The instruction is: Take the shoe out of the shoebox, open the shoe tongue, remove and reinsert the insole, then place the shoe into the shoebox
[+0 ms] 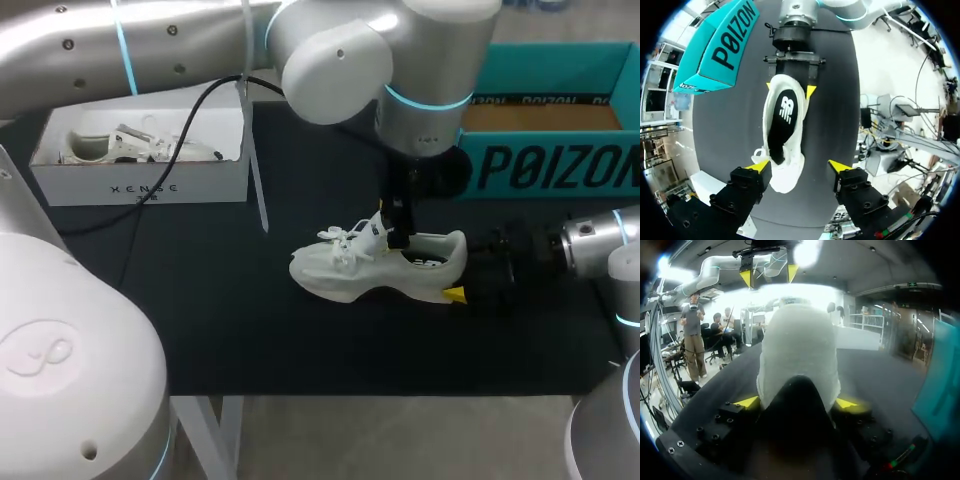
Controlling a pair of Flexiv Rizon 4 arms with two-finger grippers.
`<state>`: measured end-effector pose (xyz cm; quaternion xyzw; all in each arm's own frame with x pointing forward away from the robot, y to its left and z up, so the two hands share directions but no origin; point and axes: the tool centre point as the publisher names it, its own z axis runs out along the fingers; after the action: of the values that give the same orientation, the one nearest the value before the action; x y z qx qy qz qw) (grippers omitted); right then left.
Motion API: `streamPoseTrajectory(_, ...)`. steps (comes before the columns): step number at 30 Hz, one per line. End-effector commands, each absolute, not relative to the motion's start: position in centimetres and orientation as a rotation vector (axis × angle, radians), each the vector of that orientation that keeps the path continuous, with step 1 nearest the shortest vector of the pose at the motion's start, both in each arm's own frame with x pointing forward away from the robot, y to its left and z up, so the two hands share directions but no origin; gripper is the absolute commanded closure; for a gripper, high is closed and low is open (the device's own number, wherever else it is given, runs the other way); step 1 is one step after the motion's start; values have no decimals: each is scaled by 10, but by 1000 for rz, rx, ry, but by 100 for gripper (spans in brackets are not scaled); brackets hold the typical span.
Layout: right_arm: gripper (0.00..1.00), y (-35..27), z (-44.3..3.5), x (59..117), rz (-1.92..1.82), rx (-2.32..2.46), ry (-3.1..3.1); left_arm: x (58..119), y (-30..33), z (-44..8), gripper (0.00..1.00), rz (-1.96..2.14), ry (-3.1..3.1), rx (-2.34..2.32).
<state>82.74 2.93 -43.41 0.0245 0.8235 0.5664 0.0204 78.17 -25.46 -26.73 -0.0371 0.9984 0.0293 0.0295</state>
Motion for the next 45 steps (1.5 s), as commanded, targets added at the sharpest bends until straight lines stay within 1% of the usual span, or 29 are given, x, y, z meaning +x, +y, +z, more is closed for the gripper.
streamPoseTrajectory(1, 100, 31, -440, 828, 1755, 79, 2555, 793, -273, -283, 100, 123, 3109, -98)
streamPoseTrajectory(8, 100, 31, -440, 828, 1755, 79, 2555, 799, -289, -310, 100, 178, 3140, -1)
streamPoseTrajectory(13, 100, 31, -440, 828, 1755, 79, 2555, 796, -291, -338, 100, 227, 3182, 36)
streamPoseTrajectory(19, 100, 31, -440, 828, 1755, 79, 2555, 794, -288, -360, 100, 247, 3206, 16)
streamPoseTrajectory(22, 100, 31, -440, 828, 1755, 79, 2555, 797, -288, -362, 100, 237, 3211, 2)
streamPoseTrajectory(32, 100, 31, -440, 828, 1755, 79, 2555, 804, -302, -339, 100, 175, 3187, 10)
streamPoseTrajectory(39, 100, 31, -440, 828, 1755, 79, 2555, 815, -301, -352, 100, 217, 3172, -2)
streamPoseTrajectory(45, 100, 31, -440, 828, 1755, 79, 2555, 808, -299, -367, 100, 260, 3182, 4)
